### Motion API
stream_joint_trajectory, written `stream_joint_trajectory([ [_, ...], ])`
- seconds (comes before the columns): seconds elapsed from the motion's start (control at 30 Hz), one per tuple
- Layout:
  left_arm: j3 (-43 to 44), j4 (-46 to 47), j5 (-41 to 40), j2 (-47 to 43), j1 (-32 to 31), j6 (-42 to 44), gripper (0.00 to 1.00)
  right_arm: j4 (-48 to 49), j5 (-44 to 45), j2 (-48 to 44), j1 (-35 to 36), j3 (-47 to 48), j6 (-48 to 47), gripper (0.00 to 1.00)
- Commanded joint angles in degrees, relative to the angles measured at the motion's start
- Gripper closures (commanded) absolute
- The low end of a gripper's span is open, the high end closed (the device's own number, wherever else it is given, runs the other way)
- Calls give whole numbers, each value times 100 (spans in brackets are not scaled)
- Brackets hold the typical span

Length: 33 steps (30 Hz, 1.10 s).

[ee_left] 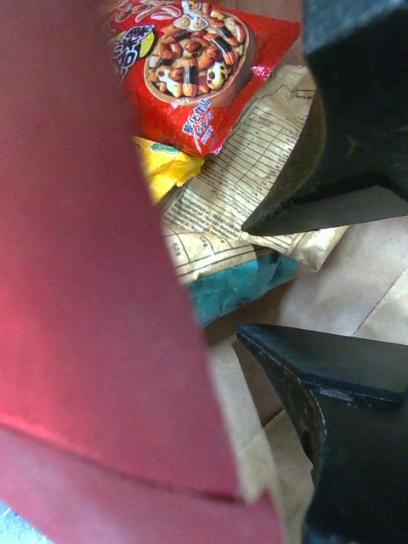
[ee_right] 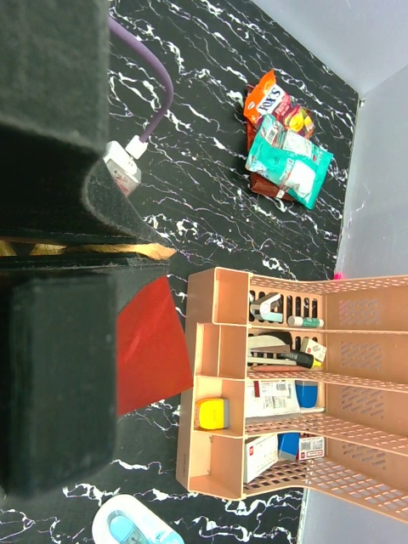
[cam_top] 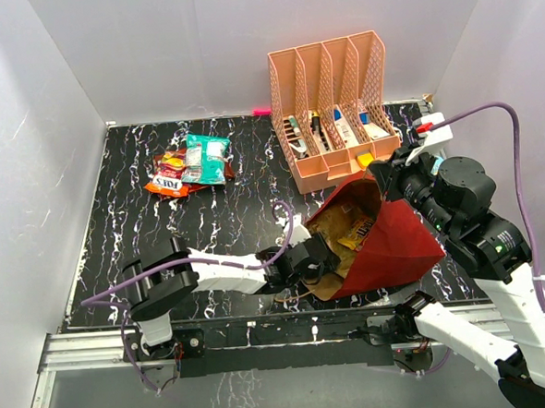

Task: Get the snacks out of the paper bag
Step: Take out the snack from the paper bag.

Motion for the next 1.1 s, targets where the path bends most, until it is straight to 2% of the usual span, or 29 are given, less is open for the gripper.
stream_joint_trajectory([
  [0.0,213,346,40,70,7,273,58,886,-58,-119,3,330,52,93],
  [0.27,295,681,44,247,-2,428,69,896,-75,-146,-4,323,71,93],
  [0.43,488,626,-2,418,4,415,62,896,-96,-149,3,325,104,93],
  [0.53,572,598,-14,481,7,461,63,876,-97,-131,3,349,116,93],
  [0.63,591,581,-47,387,31,741,74,820,-59,-133,3,353,114,93],
  [0.77,582,505,-3,-25,142,1278,98,808,-11,-211,4,266,111,93],
  [0.93,641,517,209,-665,217,1884,100,877,70,-324,-2,100,132,93],
  [1.07,1354,-776,414,-936,220,1850,100,843,279,-316,4,65,82,93],
])
